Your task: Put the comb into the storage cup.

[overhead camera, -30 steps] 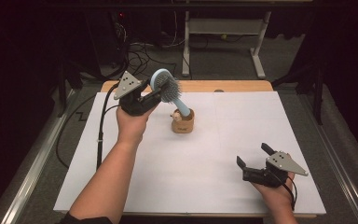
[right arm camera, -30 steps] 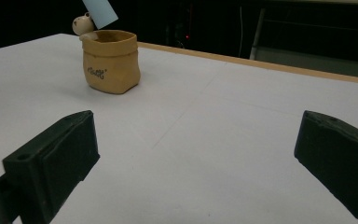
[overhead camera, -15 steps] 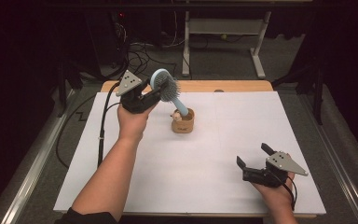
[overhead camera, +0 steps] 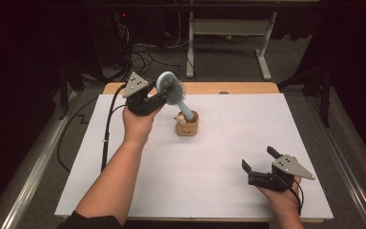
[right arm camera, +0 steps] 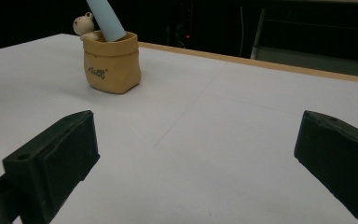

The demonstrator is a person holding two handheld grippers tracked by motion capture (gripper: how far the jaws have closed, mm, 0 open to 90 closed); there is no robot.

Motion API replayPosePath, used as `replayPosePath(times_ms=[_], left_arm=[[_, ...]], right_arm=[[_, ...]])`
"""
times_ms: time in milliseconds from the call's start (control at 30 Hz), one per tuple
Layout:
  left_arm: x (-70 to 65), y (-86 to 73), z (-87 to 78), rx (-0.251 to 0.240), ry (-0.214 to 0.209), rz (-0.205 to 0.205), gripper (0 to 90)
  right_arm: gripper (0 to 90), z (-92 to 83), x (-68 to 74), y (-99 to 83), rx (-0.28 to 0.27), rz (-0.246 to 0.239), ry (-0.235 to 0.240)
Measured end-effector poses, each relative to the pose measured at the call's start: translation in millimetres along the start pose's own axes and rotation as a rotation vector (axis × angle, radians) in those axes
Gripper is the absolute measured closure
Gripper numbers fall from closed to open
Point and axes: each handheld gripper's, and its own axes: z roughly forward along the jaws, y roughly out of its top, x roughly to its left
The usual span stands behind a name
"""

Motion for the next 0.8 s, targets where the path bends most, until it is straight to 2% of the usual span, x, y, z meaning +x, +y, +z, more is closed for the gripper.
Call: replayPosePath(times_ms=[800], left_arm=[[-2.7,-10.6,10.5,0.034,0.007,-0.001,57.9]], right_arm=[[0.2,-0.5,-0.3,0.2,-0.006,0.003,0.000]])
